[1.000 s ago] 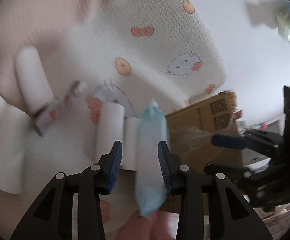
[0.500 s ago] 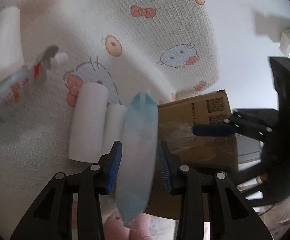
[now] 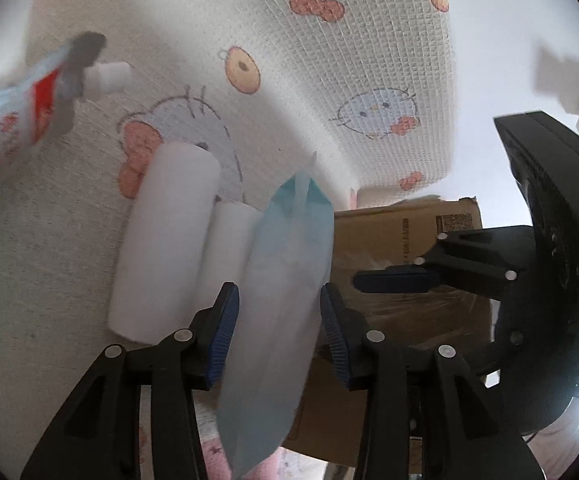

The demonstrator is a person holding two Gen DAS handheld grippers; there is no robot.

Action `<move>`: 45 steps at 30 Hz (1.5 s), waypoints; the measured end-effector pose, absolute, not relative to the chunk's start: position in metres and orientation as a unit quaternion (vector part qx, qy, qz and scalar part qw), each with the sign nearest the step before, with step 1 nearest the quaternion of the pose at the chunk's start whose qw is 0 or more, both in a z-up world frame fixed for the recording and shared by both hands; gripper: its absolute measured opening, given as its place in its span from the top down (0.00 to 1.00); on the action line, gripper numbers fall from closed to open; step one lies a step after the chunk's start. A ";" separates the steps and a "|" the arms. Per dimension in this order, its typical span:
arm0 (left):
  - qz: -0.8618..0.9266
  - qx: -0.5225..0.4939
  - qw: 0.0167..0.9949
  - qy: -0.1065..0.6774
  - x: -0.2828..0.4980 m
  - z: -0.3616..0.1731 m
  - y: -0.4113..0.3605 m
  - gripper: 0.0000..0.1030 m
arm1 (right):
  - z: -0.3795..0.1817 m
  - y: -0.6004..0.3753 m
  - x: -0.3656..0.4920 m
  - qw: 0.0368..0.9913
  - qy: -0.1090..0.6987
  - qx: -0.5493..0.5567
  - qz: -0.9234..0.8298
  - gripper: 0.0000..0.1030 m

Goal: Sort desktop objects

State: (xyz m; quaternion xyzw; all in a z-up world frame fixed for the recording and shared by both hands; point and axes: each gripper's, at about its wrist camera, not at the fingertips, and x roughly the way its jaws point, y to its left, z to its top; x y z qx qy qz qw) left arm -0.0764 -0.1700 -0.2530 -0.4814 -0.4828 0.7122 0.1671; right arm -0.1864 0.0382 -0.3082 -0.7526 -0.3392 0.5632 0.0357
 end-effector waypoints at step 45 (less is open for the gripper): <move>0.691 -0.418 0.172 -0.564 -0.054 -0.242 -0.225 0.87 | -0.261 0.043 -0.189 0.041 -0.102 -0.759 0.641 0.31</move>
